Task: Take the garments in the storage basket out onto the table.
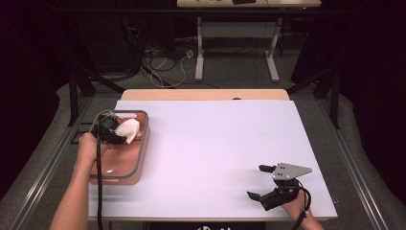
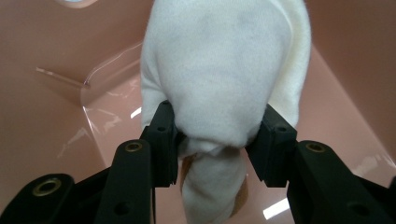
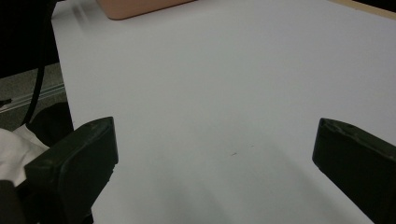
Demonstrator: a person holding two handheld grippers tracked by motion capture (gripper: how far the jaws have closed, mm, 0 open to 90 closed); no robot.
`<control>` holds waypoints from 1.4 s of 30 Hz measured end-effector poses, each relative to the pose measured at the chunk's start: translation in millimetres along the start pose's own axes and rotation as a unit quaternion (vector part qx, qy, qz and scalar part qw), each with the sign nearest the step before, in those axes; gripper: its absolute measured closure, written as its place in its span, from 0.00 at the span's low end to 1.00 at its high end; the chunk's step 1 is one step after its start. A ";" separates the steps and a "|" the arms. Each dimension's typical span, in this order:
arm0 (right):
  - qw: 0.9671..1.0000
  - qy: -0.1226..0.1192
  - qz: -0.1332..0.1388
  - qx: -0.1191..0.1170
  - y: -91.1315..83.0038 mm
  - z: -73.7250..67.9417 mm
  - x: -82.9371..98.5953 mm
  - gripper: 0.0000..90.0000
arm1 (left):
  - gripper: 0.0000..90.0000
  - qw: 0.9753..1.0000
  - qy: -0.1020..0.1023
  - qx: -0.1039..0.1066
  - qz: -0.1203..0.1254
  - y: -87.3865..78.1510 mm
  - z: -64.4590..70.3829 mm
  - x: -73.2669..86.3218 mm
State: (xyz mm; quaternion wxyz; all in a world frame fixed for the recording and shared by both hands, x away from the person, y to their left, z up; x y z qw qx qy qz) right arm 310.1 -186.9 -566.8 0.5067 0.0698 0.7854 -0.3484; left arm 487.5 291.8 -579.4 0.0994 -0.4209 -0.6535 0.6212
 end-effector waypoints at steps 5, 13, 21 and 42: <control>1.000 -0.002 0.000 0.000 0.1 -0.9 0.0 0.00 | 0.63 1.000 0.001 -0.002 0.003 -4.3 0.4 1.3; 1.000 0.001 -0.001 0.002 0.7 0.8 0.0 0.00 | 0.63 1.000 0.010 0.000 0.005 -11.2 1.8 3.7; 1.000 -0.001 -0.003 0.003 0.6 0.0 0.3 0.00 | 0.63 1.000 0.021 -0.005 0.008 -21.0 0.9 5.0; 1.000 0.000 -0.007 0.002 0.7 0.5 1.6 0.00 | 0.63 0.999 0.050 -0.004 0.021 -44.5 9.6 -1.5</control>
Point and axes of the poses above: each handheld gripper's, and its own axes: y roughly forward along the jaws, x roughly out of its underside, z roughly to its right, the point moved 9 cm from there along y, roughly forward along the jaws, and after that the axes turned 13 degrees about y, right-handed, at the moved point
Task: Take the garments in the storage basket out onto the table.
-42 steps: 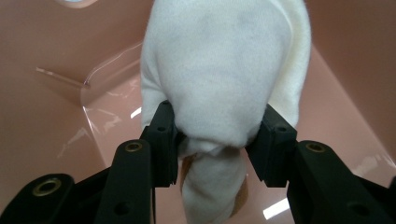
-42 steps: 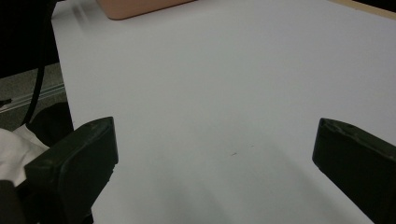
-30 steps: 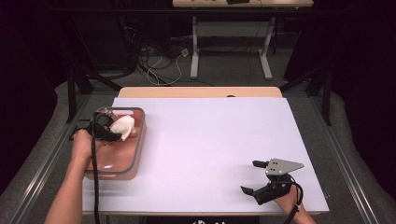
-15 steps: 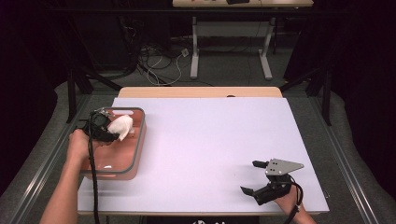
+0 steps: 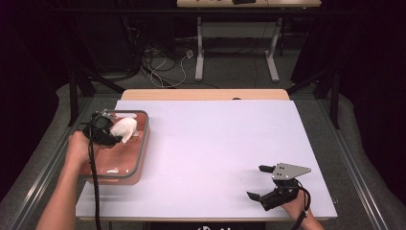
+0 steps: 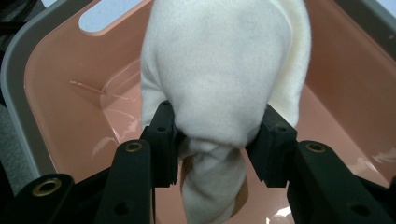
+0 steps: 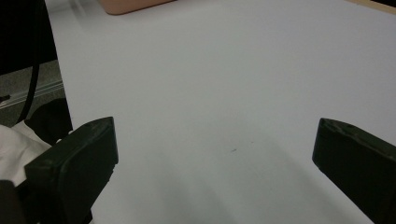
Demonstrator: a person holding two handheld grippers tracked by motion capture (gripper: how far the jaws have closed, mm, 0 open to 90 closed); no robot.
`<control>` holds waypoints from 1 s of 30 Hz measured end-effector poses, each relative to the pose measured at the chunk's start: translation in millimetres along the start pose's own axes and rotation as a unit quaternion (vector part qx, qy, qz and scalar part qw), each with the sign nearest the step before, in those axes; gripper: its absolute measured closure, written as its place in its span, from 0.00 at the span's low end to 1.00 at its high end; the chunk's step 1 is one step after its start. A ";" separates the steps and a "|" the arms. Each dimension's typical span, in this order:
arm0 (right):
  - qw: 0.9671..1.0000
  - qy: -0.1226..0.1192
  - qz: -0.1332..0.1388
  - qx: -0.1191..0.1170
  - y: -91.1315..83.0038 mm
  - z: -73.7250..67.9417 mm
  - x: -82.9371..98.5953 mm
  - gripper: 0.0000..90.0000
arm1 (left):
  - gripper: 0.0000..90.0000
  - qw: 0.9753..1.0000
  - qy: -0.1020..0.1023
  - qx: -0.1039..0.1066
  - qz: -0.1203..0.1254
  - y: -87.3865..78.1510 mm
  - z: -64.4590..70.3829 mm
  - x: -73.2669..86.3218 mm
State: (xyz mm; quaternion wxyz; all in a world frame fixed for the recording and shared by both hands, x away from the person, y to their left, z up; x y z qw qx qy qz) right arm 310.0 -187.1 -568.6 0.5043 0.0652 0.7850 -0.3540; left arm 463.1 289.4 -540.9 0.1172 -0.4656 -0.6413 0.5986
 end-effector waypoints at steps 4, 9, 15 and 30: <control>1.000 0.001 -0.001 0.001 0.1 0.3 0.2 0.00 | 0.63 1.000 0.010 0.002 -0.002 -3.7 3.3 -1.2; 1.000 0.001 -0.004 0.002 1.2 0.6 1.0 0.00 | 0.63 1.000 0.017 0.004 0.001 -8.5 6.6 -4.9; 1.000 0.001 -0.005 0.002 0.9 0.8 0.9 0.00 | 0.63 1.000 0.025 0.005 0.004 -14.5 11.0 -13.1; 1.000 0.000 -0.007 0.002 2.0 0.3 1.6 0.00 | 0.63 0.999 0.048 0.001 0.007 -30.1 16.0 -25.8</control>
Point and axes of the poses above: each handheld gripper's, and its own axes: y roughly forward along the jaws, x roughly out of its underside, z roughly to its right, the point moved 9 cm from there along y, roughly forward along the jaws, and after that the axes turned 13 degrees about y, right-handed, at the moved point
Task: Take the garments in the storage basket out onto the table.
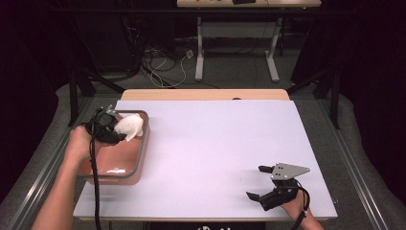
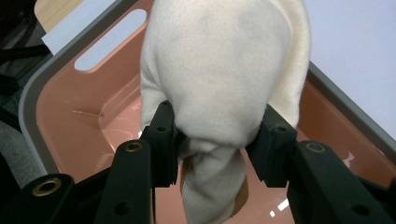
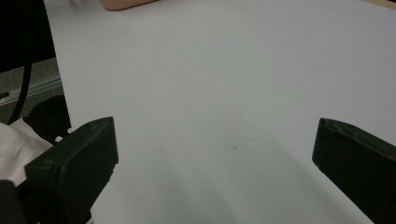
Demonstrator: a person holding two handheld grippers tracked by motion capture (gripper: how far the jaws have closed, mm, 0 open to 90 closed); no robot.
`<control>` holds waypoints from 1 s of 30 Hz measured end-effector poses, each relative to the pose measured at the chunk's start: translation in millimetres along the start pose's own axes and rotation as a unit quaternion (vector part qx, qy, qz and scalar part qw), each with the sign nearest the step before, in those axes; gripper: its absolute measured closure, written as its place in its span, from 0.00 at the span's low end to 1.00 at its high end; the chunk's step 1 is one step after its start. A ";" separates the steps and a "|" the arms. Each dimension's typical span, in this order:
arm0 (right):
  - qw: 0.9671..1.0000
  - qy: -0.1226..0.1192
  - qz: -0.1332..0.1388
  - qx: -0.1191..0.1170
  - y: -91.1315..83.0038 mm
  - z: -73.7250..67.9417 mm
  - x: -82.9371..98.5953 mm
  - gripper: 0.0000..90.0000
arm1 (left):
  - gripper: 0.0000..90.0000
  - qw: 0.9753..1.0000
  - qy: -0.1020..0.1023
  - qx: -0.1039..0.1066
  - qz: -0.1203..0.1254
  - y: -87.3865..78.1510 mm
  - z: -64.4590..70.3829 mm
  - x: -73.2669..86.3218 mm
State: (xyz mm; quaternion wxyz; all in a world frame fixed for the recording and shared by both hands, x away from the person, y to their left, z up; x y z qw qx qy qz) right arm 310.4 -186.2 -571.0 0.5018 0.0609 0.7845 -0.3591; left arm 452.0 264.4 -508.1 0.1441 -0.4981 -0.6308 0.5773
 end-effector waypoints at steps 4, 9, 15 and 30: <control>1.000 -0.001 0.001 0.000 0.0 0.2 0.0 0.00 | 0.63 1.000 0.004 -0.005 0.003 -6.7 -1.8 -2.9; 1.000 0.000 0.000 0.001 -0.2 0.4 0.1 0.00 | 0.63 1.000 0.006 -0.013 0.005 -15.1 -4.8 -7.5; 1.000 0.002 0.001 0.002 -0.5 1.8 0.1 0.00 | 0.63 1.000 0.010 -0.012 0.012 -22.3 -4.5 -15.8; 1.000 0.003 -0.002 0.002 0.2 0.9 0.9 0.00 | 0.63 0.999 0.042 0.007 0.028 -21.4 15.3 -41.9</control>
Point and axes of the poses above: each handheld gripper's, and its own axes: y roughly forward along the jaws, x roughly out of its underside, z roughly to its right, the point moved 9 cm from there along y, roughly forward along the jaws, and after that the axes turned 13 degrees about y, right-handed, at the moved point
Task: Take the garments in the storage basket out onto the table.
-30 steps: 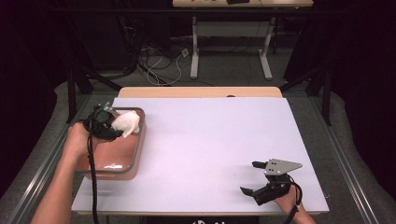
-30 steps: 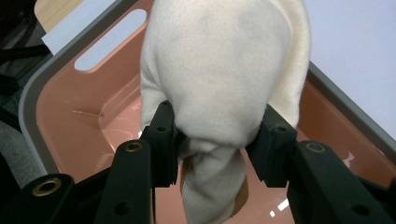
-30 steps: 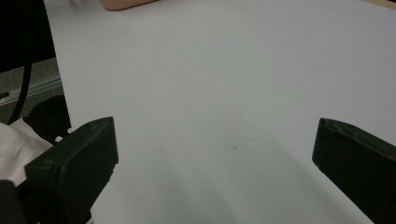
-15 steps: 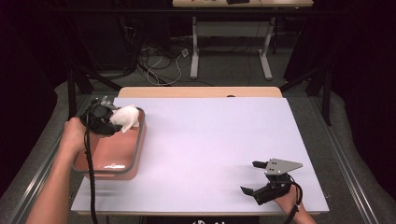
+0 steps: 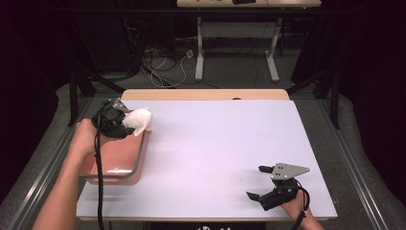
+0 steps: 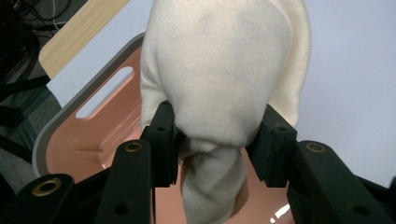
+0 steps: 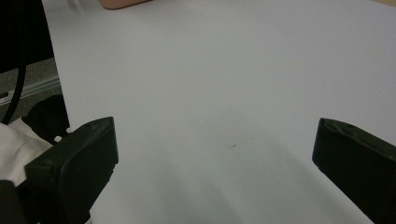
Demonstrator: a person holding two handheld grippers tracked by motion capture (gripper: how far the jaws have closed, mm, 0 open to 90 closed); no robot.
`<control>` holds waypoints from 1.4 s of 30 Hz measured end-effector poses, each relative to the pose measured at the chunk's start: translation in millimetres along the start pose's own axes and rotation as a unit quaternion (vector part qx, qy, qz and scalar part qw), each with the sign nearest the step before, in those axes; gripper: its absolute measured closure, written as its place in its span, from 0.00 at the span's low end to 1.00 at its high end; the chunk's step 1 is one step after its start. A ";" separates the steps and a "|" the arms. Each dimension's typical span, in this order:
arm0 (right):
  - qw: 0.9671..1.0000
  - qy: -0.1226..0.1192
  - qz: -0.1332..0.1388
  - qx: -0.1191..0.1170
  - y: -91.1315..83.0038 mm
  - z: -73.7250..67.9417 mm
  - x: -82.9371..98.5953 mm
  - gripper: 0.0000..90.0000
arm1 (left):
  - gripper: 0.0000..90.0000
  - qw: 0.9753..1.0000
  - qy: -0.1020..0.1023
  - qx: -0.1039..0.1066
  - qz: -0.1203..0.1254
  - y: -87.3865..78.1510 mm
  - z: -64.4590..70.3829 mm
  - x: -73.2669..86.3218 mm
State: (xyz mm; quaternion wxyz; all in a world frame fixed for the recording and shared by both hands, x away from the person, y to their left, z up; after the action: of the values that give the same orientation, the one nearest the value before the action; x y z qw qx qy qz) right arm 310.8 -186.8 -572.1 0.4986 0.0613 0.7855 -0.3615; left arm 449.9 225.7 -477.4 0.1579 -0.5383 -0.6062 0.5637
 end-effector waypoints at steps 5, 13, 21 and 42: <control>1.000 0.001 -0.001 0.001 -0.1 0.7 0.4 0.00 | 0.63 1.000 0.010 0.011 0.006 3.2 8.3 -10.0; 1.000 0.000 -0.003 0.000 0.4 0.5 0.9 0.00 | 0.63 0.999 0.030 0.025 0.012 8.4 21.6 -25.9; 1.000 0.000 -0.002 -0.001 0.8 0.1 0.9 0.00 | 0.63 0.998 0.045 0.038 0.021 12.6 34.2 -40.5; 1.000 0.003 -0.008 0.000 1.9 0.9 3.4 0.00 | 0.63 0.992 0.103 0.065 0.019 21.2 68.4 -73.2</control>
State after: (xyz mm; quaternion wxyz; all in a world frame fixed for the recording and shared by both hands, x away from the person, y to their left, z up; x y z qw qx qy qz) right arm 310.6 -186.9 -576.0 0.4937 0.0557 0.7873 -0.3652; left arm 432.4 125.2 -486.6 0.2432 -0.5936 -0.5387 0.5462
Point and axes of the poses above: each handheld gripper's, and its own axes: y roughly forward along the jaws, x roughly out of its underside, z roughly to its right, the point moved 9 cm from there along y, roughly forward along the jaws, and after that the axes turned 13 degrees about y, right-handed, at the moved point
